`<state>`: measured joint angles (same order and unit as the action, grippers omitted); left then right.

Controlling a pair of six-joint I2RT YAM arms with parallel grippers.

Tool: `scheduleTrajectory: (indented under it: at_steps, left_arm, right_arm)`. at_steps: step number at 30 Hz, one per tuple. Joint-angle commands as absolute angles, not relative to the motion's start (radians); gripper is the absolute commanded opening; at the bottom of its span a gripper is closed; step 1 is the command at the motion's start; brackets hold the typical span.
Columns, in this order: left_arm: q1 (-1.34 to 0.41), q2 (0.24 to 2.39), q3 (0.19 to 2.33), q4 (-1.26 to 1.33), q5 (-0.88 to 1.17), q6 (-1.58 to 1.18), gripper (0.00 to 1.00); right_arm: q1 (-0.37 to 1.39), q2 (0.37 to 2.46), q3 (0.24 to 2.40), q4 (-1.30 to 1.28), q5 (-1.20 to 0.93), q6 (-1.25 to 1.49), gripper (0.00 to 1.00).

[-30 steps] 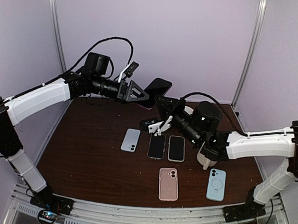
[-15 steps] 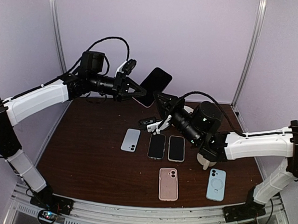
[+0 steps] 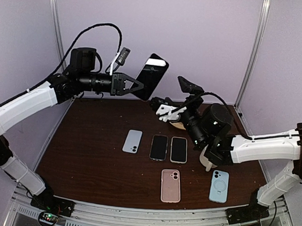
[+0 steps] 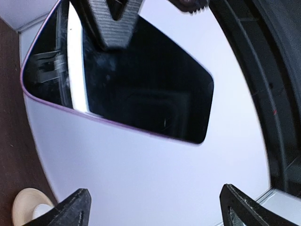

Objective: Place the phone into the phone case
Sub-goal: Pass from the left arm to the right

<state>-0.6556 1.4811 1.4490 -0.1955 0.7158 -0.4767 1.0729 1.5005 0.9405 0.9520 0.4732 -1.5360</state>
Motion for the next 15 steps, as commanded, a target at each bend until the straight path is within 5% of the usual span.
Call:
scheduleTrajectory:
  at_steps: [1,4,10,15]
  left_arm:
    - [-0.667,1.407,1.434,-0.148,0.464,-0.228,0.00]
    - [-0.713,1.387,1.421,-0.142,0.332,-0.119,0.00]
    - [-0.875,1.344,1.350,0.007,-0.039,0.057,0.00]
    - [-0.918,1.328,1.295,0.105,-0.143,0.075,0.00]
  right_arm:
    - [1.116,1.316,1.019,0.536,0.587,-0.878,1.00]
    - [1.080,1.243,1.164,0.098,0.379,-0.315,0.99]
    - [1.070,1.277,1.283,0.074,0.217,0.280,1.00]
    - [1.067,1.355,1.339,0.149,0.158,0.491,0.99]
